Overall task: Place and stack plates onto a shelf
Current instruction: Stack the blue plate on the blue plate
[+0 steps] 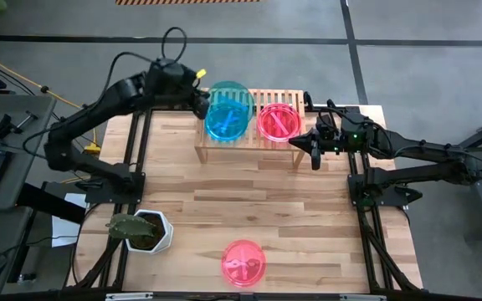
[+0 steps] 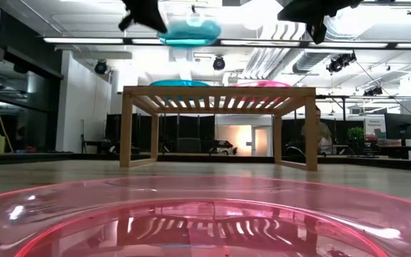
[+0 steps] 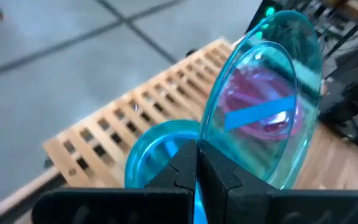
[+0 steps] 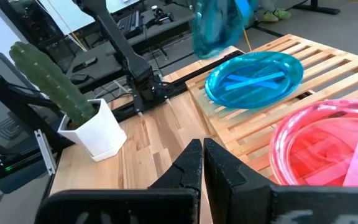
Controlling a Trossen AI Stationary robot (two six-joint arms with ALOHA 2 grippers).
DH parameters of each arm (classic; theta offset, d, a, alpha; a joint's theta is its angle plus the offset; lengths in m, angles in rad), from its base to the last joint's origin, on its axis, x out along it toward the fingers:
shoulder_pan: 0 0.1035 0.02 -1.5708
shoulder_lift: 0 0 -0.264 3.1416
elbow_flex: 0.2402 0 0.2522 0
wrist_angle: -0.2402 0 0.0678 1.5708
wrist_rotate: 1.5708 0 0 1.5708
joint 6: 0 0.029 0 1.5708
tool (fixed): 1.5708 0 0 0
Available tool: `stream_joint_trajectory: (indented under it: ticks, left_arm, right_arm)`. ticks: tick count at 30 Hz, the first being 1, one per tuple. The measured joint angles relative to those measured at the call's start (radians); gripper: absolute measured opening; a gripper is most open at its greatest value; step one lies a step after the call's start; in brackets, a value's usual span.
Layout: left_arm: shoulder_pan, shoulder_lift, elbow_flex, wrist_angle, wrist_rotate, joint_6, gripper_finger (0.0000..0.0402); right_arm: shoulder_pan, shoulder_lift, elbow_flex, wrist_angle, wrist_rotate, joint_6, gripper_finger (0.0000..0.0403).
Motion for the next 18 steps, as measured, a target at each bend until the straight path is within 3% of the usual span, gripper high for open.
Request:
stream_joint_trajectory:
  ticks: [5,18]
  left_arm:
    - [0.053,0.09,-0.003,-0.054,0.08,-0.038,0.0]
    - [0.061,0.148,-0.004,-0.119,0.028,-0.067,0.0001]
  right_arm:
    - [0.0,0.0,0.0,0.0,0.0,0.0,0.0]
    - [0.0,0.0,0.0,-0.032,0.0,0.001,0.0]
